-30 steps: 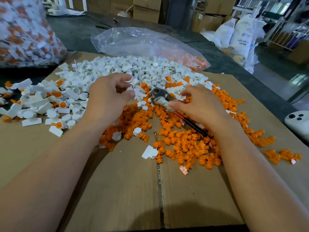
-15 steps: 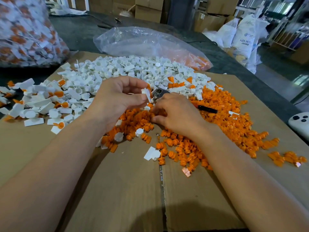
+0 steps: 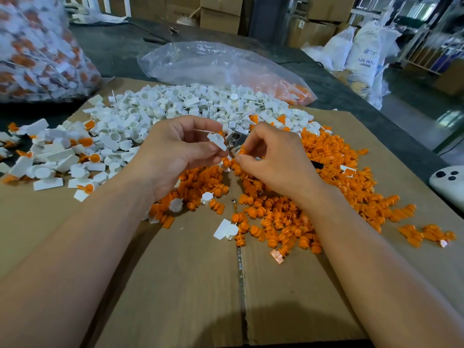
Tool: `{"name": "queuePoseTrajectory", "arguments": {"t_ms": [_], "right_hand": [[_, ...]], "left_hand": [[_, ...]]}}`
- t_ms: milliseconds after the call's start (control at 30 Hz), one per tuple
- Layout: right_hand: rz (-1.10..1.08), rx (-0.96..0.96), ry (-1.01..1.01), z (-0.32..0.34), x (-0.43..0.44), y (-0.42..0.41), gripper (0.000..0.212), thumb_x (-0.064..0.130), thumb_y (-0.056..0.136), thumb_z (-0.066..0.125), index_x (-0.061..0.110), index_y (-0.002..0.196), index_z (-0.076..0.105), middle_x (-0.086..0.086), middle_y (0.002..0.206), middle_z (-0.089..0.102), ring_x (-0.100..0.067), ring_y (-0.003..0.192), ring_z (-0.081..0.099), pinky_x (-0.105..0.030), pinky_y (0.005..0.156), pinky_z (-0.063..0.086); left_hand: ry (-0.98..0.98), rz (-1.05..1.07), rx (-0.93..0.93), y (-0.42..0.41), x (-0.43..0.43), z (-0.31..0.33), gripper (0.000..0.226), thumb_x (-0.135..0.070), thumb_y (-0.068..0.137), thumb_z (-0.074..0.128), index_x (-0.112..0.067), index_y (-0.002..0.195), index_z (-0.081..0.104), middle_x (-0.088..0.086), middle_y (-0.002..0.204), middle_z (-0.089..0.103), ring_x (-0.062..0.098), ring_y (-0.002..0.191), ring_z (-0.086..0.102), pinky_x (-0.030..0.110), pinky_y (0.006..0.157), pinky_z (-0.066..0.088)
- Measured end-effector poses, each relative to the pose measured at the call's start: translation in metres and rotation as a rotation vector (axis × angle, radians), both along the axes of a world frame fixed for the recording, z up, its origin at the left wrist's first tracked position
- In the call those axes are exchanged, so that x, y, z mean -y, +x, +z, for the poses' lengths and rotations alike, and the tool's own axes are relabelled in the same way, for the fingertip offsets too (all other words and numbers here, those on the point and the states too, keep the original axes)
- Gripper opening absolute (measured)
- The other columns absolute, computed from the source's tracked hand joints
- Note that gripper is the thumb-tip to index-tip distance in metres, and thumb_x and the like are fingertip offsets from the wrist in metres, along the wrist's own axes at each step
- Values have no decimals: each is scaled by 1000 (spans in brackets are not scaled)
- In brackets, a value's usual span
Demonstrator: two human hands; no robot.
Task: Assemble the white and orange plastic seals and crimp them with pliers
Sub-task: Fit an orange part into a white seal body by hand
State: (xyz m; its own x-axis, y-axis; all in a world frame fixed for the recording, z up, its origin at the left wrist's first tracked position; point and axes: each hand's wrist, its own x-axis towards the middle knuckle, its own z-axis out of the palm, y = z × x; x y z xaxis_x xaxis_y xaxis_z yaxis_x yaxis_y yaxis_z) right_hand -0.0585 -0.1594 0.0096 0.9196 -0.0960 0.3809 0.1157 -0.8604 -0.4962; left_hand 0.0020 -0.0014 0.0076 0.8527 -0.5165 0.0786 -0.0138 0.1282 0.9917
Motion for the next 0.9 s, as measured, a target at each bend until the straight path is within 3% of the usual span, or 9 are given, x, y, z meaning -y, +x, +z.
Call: {"name": "queuePoseTrajectory", "arguments": {"t_ms": [100,267,400,500,600,700,800,900], "right_hand": [[15,55,71,1,-1,0,20,19,76,73,24,85,56,18,73,51,-1,64,52,-13,62,42],[7,96,179,1,-3,-1,23,17,70,78,27,84,62,19,74,52,1,66,51,-6,64,41],[-11,90,202,1,-4,-1,23,11,77,71,16,100,69,19,81,54,5,72,53,-1,69,41],[5,96,254,2,-5,-2,24,9,82,66,19,104,68,18,82,56,5,74,57,-3,69,44],[27,151,333,4,-6,-5,26,10,80,68,33,92,61,20,79,57,10,70,57,-4,64,43],[68,208,376,5,-8,-7,30,7,79,69,36,80,61,20,75,61,8,67,60,-7,64,46],[86,197,378,4,-10,-7,31,6,80,68,37,79,62,21,74,61,4,69,62,-11,67,50],[99,181,386,1,-13,-7,30,6,80,68,35,80,61,18,75,62,0,71,64,-16,69,54]], "left_hand": [[-31,13,-16,0,-1,1,27,15,80,55,-10,86,63,13,77,63,16,69,70,17,59,54],[10,-10,-1,1,0,0,33,-9,54,72,-19,86,67,6,83,62,19,82,64,25,72,56],[-36,-15,-25,1,1,0,28,-12,59,69,-15,87,69,-3,68,66,12,68,67,19,64,55],[-19,-34,-37,0,2,-1,26,3,69,66,-11,90,70,2,72,68,15,68,69,19,63,55],[-12,-28,-21,-1,3,-2,33,18,77,55,-9,89,68,0,57,63,18,68,70,19,64,55],[-27,12,-23,0,3,-2,32,19,77,55,-8,89,66,5,59,55,19,65,70,18,62,55],[-36,52,-32,-1,5,-1,22,17,76,58,-4,82,62,10,71,62,18,63,70,19,60,55],[-38,68,-30,-1,5,-2,17,14,75,61,-2,73,58,5,62,65,16,62,70,17,58,54]]}}
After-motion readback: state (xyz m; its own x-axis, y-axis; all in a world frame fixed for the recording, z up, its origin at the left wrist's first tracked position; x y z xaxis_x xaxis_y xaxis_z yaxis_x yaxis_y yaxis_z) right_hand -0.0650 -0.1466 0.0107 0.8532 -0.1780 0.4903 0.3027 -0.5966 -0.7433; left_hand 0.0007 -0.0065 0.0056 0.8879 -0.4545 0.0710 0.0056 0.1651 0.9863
